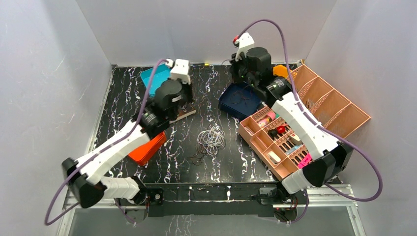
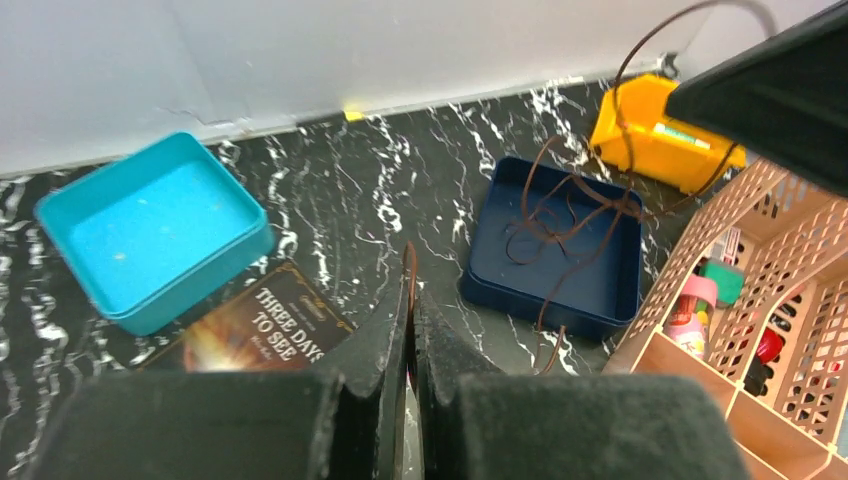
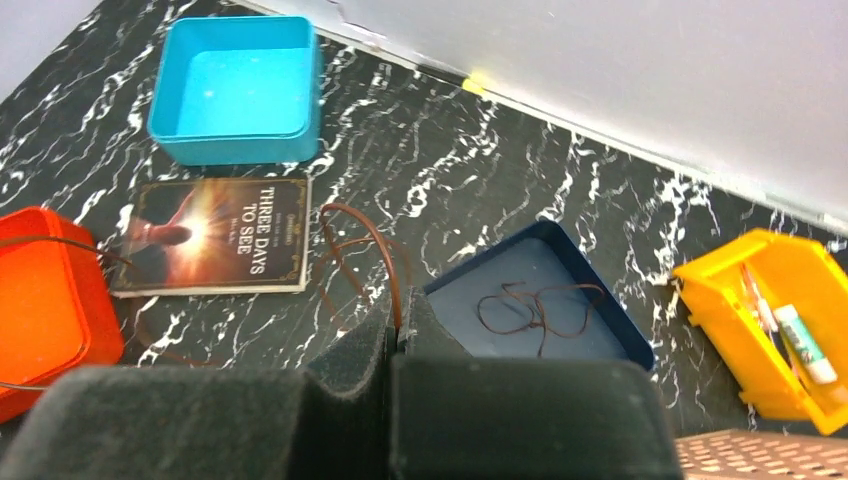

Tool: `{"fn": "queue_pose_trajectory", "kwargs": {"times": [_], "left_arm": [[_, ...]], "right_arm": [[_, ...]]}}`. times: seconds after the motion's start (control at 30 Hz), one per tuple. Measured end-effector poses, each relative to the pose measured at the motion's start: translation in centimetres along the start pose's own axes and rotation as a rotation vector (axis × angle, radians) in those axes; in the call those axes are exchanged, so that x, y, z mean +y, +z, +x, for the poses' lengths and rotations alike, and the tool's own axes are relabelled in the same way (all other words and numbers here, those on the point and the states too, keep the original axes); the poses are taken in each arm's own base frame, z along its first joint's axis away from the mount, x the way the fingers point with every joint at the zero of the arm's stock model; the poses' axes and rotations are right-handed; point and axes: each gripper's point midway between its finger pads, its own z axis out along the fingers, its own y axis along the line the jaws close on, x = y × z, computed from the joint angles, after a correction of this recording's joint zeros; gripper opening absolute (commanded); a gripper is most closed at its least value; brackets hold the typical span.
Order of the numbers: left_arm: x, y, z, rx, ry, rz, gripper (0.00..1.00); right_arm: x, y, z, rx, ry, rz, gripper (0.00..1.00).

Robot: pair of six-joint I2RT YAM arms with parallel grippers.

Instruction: Untangle the cables

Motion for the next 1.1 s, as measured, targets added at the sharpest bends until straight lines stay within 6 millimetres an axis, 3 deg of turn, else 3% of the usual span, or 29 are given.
{"fn": "queue_pose_trajectory", "kwargs": {"times": [0.13,0.27,0.4,0.63,0.83,0.97,1.1], "left_arm": [[-2.1,5.0,3.3,0.114,-0.021,0.065,0.0],[-3.7,10.0,5.8,0.194,-0.053,0.125,0.0],[-5.9,14.3,7.2,0.236,-0.087,0.206,0.0],[-10.6,20.5,9.2,0.272,-0.115,0.358,0.0],[-12.7,23.8,14.5,0.365,-0.109,0.417,0.0],[-12.8,24.4,19.0,0.448,-0.087,0.417,0.0],[-12.8,24.8,21.4,0.49,-0.075,0.429,0.0]], "right_arm": [[-4.3,1.1,0.9,0.028,0.086,0.067,0.0],[-8.3,1.3,0.5,-0.003,0.162,0.138,0.0],[-11.8,2.1,0.3,-0.034,0.215,0.194,0.0],[-18.1,4.4,1.9,-0.015,0.288,0.278,0.0],[-18.8,5.9,2.8,0.001,0.298,0.258,0.0],[-18.3,7.4,4.1,0.034,0.3,0.214,0.0],[-17.9,9.6,6.7,0.09,0.31,0.169,0.0]]}}
